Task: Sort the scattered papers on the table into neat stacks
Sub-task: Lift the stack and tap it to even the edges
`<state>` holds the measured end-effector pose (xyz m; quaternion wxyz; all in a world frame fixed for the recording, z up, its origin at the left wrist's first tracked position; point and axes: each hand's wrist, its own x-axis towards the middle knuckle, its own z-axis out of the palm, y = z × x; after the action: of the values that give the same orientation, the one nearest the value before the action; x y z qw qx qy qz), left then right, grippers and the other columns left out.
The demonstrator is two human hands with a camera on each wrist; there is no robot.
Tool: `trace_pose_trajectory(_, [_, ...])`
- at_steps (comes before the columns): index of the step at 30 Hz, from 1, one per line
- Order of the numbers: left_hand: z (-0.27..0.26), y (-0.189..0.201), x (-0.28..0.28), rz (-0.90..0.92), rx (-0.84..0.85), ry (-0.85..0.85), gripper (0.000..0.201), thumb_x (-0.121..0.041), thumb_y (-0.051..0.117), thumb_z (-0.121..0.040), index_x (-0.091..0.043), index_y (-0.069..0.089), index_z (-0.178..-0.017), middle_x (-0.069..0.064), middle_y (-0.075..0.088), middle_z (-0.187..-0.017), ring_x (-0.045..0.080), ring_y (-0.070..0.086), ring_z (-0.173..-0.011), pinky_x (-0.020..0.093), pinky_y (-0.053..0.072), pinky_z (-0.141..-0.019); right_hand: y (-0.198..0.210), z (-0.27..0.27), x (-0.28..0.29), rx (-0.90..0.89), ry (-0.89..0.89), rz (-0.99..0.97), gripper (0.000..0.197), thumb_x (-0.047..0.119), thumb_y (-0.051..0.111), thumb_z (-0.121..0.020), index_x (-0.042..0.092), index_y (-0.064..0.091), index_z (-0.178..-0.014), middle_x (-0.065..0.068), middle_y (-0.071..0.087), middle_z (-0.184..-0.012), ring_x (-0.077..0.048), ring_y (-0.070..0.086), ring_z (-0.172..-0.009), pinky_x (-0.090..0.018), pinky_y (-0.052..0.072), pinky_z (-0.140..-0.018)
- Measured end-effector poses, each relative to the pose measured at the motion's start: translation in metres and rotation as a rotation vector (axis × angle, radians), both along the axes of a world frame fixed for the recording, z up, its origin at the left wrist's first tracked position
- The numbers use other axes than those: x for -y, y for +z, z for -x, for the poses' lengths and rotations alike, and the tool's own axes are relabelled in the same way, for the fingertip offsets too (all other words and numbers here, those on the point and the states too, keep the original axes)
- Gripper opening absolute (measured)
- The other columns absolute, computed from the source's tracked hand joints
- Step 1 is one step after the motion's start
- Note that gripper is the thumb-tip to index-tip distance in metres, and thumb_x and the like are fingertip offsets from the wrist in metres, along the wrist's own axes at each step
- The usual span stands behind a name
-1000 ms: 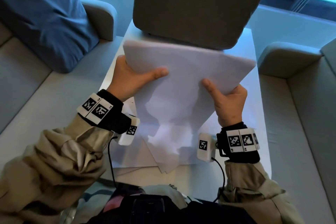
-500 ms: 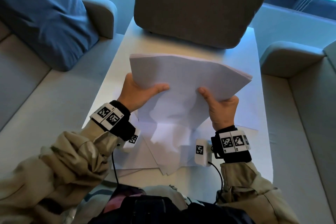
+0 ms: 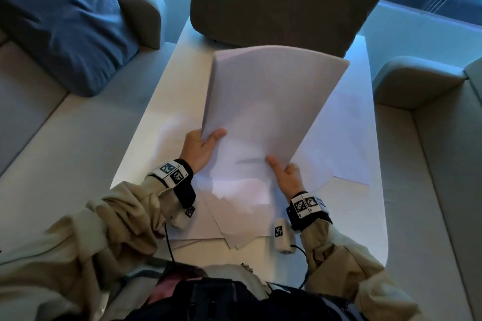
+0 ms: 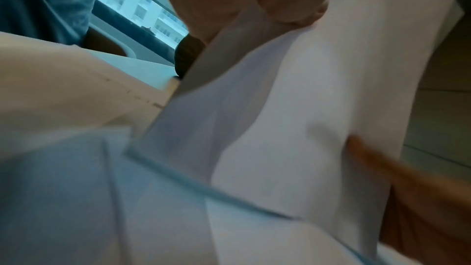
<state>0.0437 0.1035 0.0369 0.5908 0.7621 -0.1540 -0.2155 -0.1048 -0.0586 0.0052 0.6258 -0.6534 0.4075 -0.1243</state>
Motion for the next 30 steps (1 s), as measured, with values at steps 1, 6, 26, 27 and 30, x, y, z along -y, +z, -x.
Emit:
trace_pose_trajectory(1, [-0.003,0.003,0.003,-0.013,0.018,-0.011,0.026,-0.026,0.063,-0.088,-0.002,0.059,-0.08,0.012,0.053,-0.072,0.018,0.047,-0.066,0.028,0.038,-0.058,-0.002,0.0,0.0,-0.012,0.01,0.008,0.025,0.026,0.061,-0.091,0.006,0.065,-0.105,0.001,0.067,-0.09,-0.013,0.063,-0.082,-0.007,0.049,-0.064])
trace_pose_trajectory(6, [-0.021,0.018,0.024,-0.068,0.123,0.026,0.031,-0.033,0.058,-0.092,-0.003,0.059,-0.083,0.014,0.057,-0.076,0.021,0.053,-0.07,0.031,0.042,-0.062,0.009,-0.004,0.0,0.03,-0.052,0.093,0.019,0.025,0.05,-0.098,0.013,0.063,-0.106,0.001,0.066,-0.092,-0.01,0.062,-0.082,-0.02,0.05,-0.075])
trace_pose_trajectory(26, [0.056,-0.056,0.154,-0.581,0.538,-0.734,0.054,-0.049,0.06,-0.084,-0.025,0.049,-0.131,-0.001,0.033,-0.148,0.021,0.027,-0.138,0.035,0.028,-0.11,0.01,0.084,0.216,-0.441,-0.354,0.44,0.035,0.028,0.053,-0.095,-0.003,0.057,-0.11,-0.026,0.062,-0.113,-0.041,0.058,-0.105,-0.043,0.045,-0.09])
trace_pose_trajectory(27, [0.065,-0.056,0.163,-0.588,0.597,-0.776,0.063,-0.053,0.063,-0.081,-0.026,0.046,-0.134,-0.001,0.03,-0.15,0.02,0.022,-0.14,0.035,0.025,-0.111,0.008,0.087,0.222,-0.454,-0.353,0.429,0.034,0.028,0.053,-0.095,-0.002,0.057,-0.11,-0.025,0.062,-0.114,-0.041,0.058,-0.105,-0.043,0.045,-0.09])
trace_pose_trajectory(30, [0.095,-0.058,0.187,-0.638,0.763,-0.892,0.085,-0.061,0.069,-0.069,-0.025,0.038,-0.139,0.003,0.032,-0.149,0.021,0.019,-0.141,0.035,0.018,-0.113,0.001,0.092,0.234,-0.467,-0.334,0.387,0.034,0.029,0.052,-0.095,-0.001,0.057,-0.111,-0.022,0.063,-0.115,-0.039,0.058,-0.105,-0.04,0.044,-0.089])
